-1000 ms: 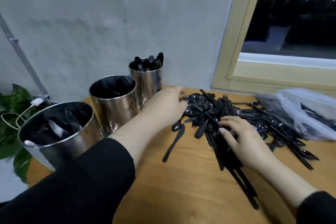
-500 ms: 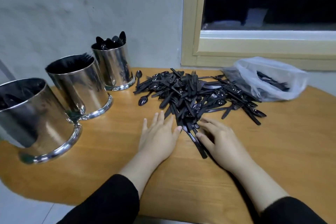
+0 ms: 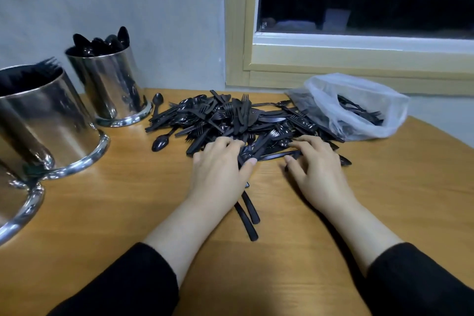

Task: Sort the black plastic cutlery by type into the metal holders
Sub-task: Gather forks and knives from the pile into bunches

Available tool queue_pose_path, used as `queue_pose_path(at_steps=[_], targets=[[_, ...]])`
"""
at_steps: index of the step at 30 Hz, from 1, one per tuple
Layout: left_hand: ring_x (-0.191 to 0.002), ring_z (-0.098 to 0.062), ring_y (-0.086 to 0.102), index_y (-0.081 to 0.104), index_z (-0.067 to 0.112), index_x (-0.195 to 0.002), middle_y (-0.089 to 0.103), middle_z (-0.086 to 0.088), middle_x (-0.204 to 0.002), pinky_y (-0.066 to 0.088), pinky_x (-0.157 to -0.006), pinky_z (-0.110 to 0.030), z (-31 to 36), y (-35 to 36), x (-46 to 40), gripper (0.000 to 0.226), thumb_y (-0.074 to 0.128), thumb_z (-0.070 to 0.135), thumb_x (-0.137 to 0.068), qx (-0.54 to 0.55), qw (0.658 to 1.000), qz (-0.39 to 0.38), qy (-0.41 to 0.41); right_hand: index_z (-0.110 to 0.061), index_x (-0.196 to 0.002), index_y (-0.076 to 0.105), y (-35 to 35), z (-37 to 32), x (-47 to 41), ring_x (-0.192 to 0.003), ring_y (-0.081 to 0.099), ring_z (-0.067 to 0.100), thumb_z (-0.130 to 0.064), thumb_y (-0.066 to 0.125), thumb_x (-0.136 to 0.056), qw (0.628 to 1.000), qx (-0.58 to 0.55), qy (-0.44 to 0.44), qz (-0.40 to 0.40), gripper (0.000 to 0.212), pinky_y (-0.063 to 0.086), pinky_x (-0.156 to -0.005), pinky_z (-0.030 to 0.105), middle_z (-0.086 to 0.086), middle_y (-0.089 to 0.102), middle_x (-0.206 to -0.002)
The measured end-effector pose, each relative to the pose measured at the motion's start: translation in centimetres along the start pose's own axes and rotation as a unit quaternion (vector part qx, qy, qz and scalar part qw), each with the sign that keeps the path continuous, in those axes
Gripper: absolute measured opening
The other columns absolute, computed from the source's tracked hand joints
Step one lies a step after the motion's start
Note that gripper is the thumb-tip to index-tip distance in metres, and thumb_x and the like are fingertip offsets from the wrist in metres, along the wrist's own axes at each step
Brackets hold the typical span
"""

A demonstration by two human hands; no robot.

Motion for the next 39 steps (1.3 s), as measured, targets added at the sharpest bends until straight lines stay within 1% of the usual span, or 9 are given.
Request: queue_pose_path(at_steps=[5,16,21,27,30,32,35,37,39], targets=[[-0.144,-0.018,0.032,0.056,0.026,-0.144,0.044,0.005,-0.152,0.025,-0.114,-0.044,-0.1,2.7,-2.5,0.057,0.05,0.061,-0.1,-0.083,0.995,-0.046,0.02,-0.023,-0.134,0.06,1.5,-0.6,-2.3,-0.132,0.047,0.017,-0.031,0.058,-0.099,0.997,-0.035,-0.056,-0.048,0.036,0.04,-0.109,0.049,-0.007,0.054,-0.141],[-0.133,-0.009,0.042,0.071,0.032,-0.125,0.057,0.018,-0.133,0.017,-0.102,-0.028,-1.5,2.6,-3.3,0.033,0.056,0.047,-0.101,0.018,1.0,-0.013,0.02,-0.033,-0.15,0.044,2.1,-0.4,-4.5,-0.132,0.046,0.011,-0.022,0.065,-0.097,0.99,-0.07,-0.009,-0.124,0.058,0.032,-0.115,0.045,-0.012,0.058,-0.137],[-0.128,-0.003,0.041,0.067,0.038,-0.129,0.058,0.022,-0.126,0.017,-0.109,-0.03,-1.3,2.4,-3.1,0.054,0.053,0.067,-0.085,0.06,0.998,-0.019,0.024,-0.032,-0.129,0.066,2.4,-0.1,-5.0,-0.124,0.05,0.015,-0.025,0.068,-0.094,0.992,-0.038,-0.039,-0.114,0.036,0.036,-0.108,0.05,-0.014,0.062,-0.123],[-0.123,0.005,0.039,0.07,0.038,-0.123,0.054,0.026,-0.121,0.011,-0.109,-0.024,-0.8,2.2,-3.0,0.033,0.05,0.035,-0.097,0.077,0.996,-0.008,0.041,-0.041,-0.101,0.074,2.2,-0.1,-5.1,-0.113,0.047,0.014,-0.025,0.075,-0.088,0.991,-0.04,-0.067,-0.111,0.02,0.023,-0.095,0.035,-0.015,0.055,-0.106],[-0.109,0.015,0.044,0.075,0.027,-0.109,0.061,0.023,-0.109,0.024,-0.109,-0.027,-0.8,1.5,-2.8,0.038,0.04,0.027,-0.094,0.139,0.988,0.06,0.04,-0.036,-0.096,0.078,1.7,-0.4,-5.1,-0.108,0.048,0.017,-0.024,0.077,-0.086,0.993,-0.067,-0.085,-0.053,0.015,0.024,-0.092,0.037,-0.012,0.056,-0.102],[-0.09,-0.002,0.06,0.075,0.01,-0.09,0.07,0.005,-0.087,0.046,-0.091,-0.027,-0.9,0.9,-2.7,0.054,0.036,0.046,-0.098,0.217,0.971,0.092,0.037,-0.034,-0.096,0.079,1.0,-1.0,-5.1,-0.108,0.051,0.019,-0.03,0.07,-0.087,0.99,-0.07,-0.119,-0.014,0.014,0.029,-0.092,0.042,-0.011,0.059,-0.105],[-0.059,-0.013,0.062,0.075,0.015,-0.079,0.069,-0.003,-0.068,0.047,-0.055,-0.027,-0.3,0.3,-2.3,0.065,0.047,0.073,-0.088,0.28,0.96,0.008,-0.007,-0.031,-0.098,0.078,0.4,-2.2,-4.9,-0.112,0.053,0.02,-0.035,0.059,-0.088,0.982,-0.046,-0.181,0.021,0.022,0.031,-0.094,0.043,-0.006,0.064,-0.113],[-0.056,-0.006,0.06,0.074,0.024,-0.08,0.068,0.005,-0.064,0.044,-0.052,-0.019,0.3,0.4,-2.2,0.037,0.069,0.059,-0.087,0.266,0.962,-0.061,-0.016,-0.03,-0.1,0.078,0.1,-2.8,-4.7,-0.113,0.055,0.022,-0.029,0.064,-0.089,0.975,-0.039,-0.212,0.053,0.018,0.032,-0.092,0.045,-0.005,0.065,-0.115],[-0.049,-0.005,0.055,0.073,0.024,-0.082,0.067,0.003,-0.061,0.04,-0.05,-0.013,0.5,0.3,-2.3,0.018,0.07,0.038,-0.092,0.281,0.957,-0.075,-0.013,-0.027,-0.106,0.078,-0.1,-3.3,-4.5,-0.118,0.055,0.024,-0.023,0.069,-0.088,0.968,-0.041,-0.233,0.078,0.02,0.036,-0.095,0.049,-0.003,0.065,-0.121]])
Point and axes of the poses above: each hand's wrist, its own x-axis away from the middle knuckle, its own y-axis out of the palm, z = x × y, the point moved 3 cm from there along -x, towards the middle knuckle
